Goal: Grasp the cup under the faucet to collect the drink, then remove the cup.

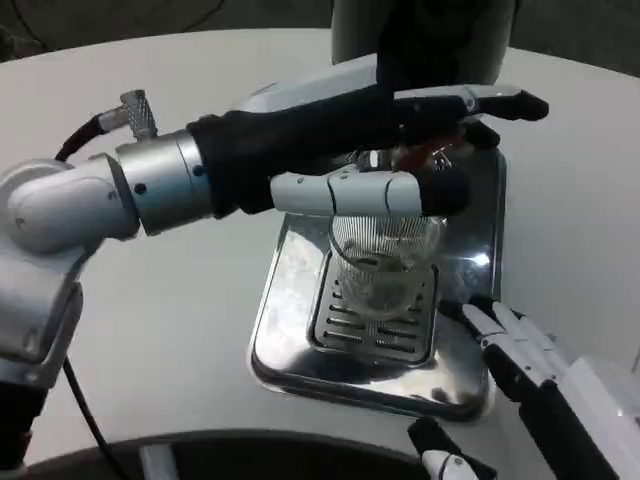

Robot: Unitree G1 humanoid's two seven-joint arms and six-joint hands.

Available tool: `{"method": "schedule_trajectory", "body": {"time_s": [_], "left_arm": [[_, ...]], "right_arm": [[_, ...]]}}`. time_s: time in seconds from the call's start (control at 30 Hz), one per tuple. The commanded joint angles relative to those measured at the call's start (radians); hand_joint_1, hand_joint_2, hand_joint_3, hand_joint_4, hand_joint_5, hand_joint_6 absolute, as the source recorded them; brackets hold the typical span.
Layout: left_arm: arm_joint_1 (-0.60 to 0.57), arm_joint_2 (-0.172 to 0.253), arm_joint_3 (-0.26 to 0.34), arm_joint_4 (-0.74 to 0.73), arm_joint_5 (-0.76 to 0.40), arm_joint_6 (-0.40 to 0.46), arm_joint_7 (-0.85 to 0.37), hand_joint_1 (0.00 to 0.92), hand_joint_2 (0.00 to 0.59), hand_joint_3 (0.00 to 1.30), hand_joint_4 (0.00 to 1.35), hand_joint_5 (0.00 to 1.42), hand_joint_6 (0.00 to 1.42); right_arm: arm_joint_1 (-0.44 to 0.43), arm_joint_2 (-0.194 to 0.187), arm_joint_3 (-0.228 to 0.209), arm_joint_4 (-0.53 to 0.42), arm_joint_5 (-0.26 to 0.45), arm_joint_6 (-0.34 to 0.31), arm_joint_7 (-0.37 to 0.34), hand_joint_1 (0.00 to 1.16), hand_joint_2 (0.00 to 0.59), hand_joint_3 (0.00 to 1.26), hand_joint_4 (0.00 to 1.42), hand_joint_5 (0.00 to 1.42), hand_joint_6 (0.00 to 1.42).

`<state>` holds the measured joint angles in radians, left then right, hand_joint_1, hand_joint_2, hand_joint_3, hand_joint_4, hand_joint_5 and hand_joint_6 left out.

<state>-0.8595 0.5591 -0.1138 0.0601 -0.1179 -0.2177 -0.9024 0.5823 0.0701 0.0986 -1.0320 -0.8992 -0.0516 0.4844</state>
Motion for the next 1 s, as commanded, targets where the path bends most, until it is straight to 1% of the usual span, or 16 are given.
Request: {"method": "schedule_trajectory", "body": {"time_s": [0.03, 0.1, 0.17, 0.23, 0.27, 0.3, 0.33, 0.4, 0.57, 0.8, 1.0], "left_arm": [[0.009, -0.002, -0.040, 0.017, 0.034, -0.028, -0.027, 0.000, 0.093, 0.11, 0.02, 0.13, 0.13], [0.007, -0.002, -0.043, 0.021, 0.038, -0.036, -0.027, 0.000, 0.092, 0.11, 0.02, 0.13, 0.13], [0.005, -0.001, -0.045, 0.025, 0.042, -0.043, -0.027, 0.000, 0.092, 0.11, 0.02, 0.13, 0.13], [0.003, -0.001, -0.047, 0.031, 0.042, -0.049, -0.027, 0.000, 0.092, 0.11, 0.02, 0.12, 0.13], [0.002, -0.001, -0.048, 0.034, 0.042, -0.051, -0.027, 0.000, 0.092, 0.11, 0.02, 0.12, 0.13], [0.001, -0.001, -0.049, 0.036, 0.041, -0.054, -0.027, 0.000, 0.092, 0.11, 0.02, 0.12, 0.13], [0.000, -0.001, -0.049, 0.039, 0.041, -0.057, -0.026, 0.000, 0.092, 0.11, 0.02, 0.12, 0.13], [0.000, -0.002, -0.047, 0.044, 0.040, -0.066, -0.022, 0.000, 0.092, 0.11, 0.02, 0.12, 0.13], [0.003, 0.000, -0.038, 0.043, 0.033, -0.078, -0.015, 0.000, 0.091, 0.11, 0.03, 0.12, 0.12], [0.007, 0.010, -0.026, 0.033, 0.023, -0.080, -0.011, 0.000, 0.089, 0.11, 0.03, 0.12, 0.12], [0.010, 0.016, -0.019, 0.023, 0.019, -0.078, -0.013, 0.000, 0.088, 0.12, 0.05, 0.13, 0.12]], "right_arm": [[-0.019, -0.014, -0.011, -0.003, 0.077, 0.063, 0.005, 0.35, 0.399, 0.07, 0.00, 0.00, 0.00], [-0.034, -0.020, -0.018, 0.006, 0.117, 0.089, -0.003, 0.35, 0.395, 0.05, 0.00, 0.00, 0.00], [-0.044, -0.026, -0.023, 0.012, 0.149, 0.110, -0.012, 0.37, 0.354, 0.02, 0.00, 0.00, 0.00], [-0.055, -0.029, -0.030, 0.022, 0.187, 0.127, -0.024, 0.38, 0.347, 0.02, 0.00, 0.00, 0.00], [-0.062, -0.034, -0.033, 0.028, 0.205, 0.132, -0.032, 0.39, 0.338, 0.01, 0.00, 0.00, 0.00], [-0.070, -0.038, -0.037, 0.036, 0.225, 0.137, -0.042, 0.43, 0.314, 0.00, 0.00, 0.00, 0.00], [-0.079, -0.042, -0.040, 0.047, 0.248, 0.141, -0.054, 0.45, 0.311, 0.00, 0.00, 0.00, 0.00], [-0.105, -0.047, -0.053, 0.089, 0.301, 0.132, -0.089, 0.50, 0.278, 0.00, 0.00, 0.01, 0.00], [-0.140, -0.074, -0.066, 0.162, 0.369, 0.104, -0.158, 0.59, 0.255, 0.00, 0.01, 0.06, 0.00], [-0.206, -0.114, -0.069, 0.283, 0.432, 0.054, -0.257, 0.64, 0.240, 0.00, 0.02, 0.07, 0.00], [-0.259, -0.145, -0.065, 0.349, 0.452, 0.024, -0.316, 0.67, 0.236, 0.00, 0.02, 0.07, 0.00]]}}
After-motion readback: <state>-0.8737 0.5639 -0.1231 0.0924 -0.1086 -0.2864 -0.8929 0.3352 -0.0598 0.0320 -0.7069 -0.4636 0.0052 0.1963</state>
